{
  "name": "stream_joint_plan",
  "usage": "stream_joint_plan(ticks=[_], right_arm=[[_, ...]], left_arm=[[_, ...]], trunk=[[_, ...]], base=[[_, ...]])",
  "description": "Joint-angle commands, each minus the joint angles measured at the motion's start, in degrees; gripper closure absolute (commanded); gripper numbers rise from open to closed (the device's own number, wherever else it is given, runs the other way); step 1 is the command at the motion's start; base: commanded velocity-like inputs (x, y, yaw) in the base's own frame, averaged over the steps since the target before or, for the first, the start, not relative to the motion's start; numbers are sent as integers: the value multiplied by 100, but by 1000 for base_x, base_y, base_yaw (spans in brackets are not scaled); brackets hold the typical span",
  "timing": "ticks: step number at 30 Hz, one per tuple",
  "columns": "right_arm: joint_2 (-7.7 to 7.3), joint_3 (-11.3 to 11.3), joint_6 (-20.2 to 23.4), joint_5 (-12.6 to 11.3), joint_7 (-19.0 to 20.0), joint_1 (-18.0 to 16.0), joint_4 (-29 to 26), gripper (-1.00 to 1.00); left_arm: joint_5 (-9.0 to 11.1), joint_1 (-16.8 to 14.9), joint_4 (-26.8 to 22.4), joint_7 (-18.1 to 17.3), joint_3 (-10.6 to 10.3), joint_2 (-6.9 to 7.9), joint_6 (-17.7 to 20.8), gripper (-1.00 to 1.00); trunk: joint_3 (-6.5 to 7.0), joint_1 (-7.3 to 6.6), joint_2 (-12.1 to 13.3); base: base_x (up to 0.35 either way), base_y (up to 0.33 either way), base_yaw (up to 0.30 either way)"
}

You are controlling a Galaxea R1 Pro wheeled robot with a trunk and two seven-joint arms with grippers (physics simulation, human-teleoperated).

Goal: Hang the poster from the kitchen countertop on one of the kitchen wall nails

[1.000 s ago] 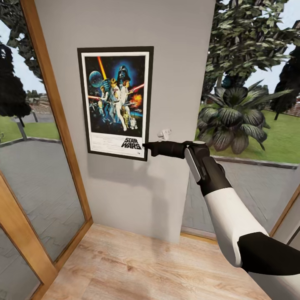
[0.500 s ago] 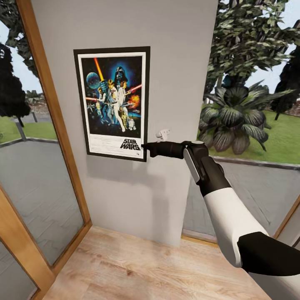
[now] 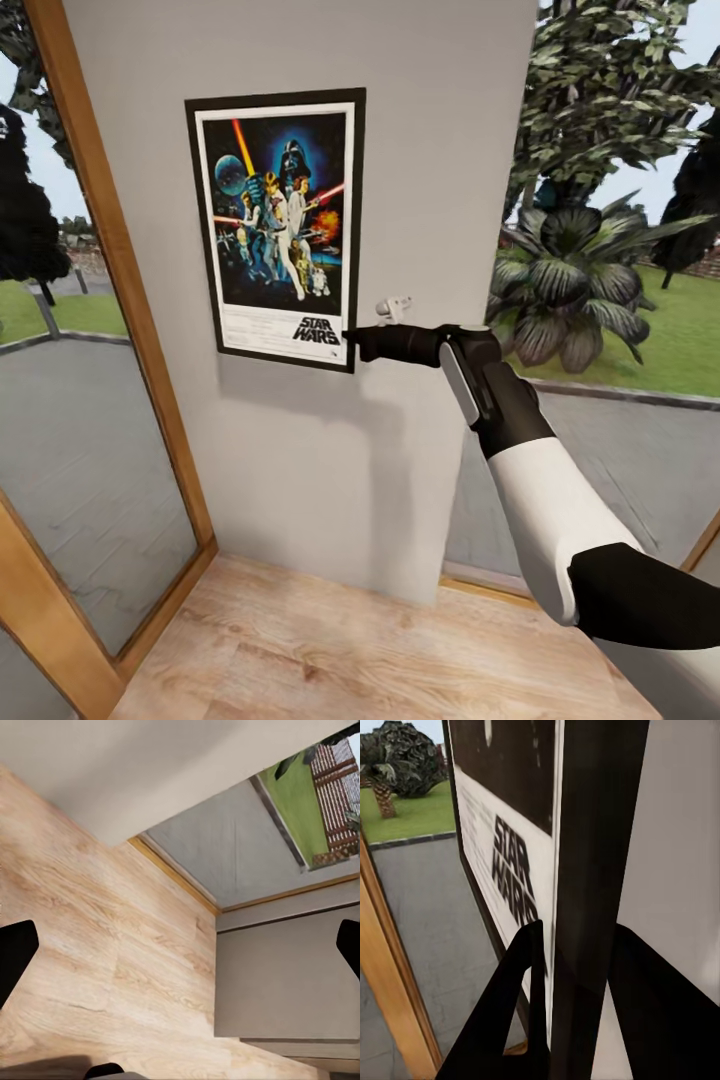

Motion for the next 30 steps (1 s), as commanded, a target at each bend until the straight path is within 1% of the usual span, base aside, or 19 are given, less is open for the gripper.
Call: stream_joint_plan(ticks=[1,11,16,22,30], right_arm=[[3,0,55,-72,-4,-8,0,100],[10,13,54,-77,-10,-13,0,100],[10,111,52,-80,-10,-13,0,100],[10,154,52,-85,-10,-13,0,100],[10,161,52,-86,-10,-13,0,100]], left_arm=[[49,-6,8,-7,-50,4,-57,-100],[47,-6,8,-9,-50,9,-57,-100],[48,-6,8,-7,-50,10,-57,-100],[48,-6,8,-1,-50,10,-57,-100],[47,-6,8,0,-50,10,-57,-100]], trunk=[[-13,5,-14],[-13,5,-14],[-13,5,-14],[-13,5,-14],[-13,5,-14]], base=[[84,34,0],[108,98,0],[68,62,0],[156,135,0],[88,32,0]])
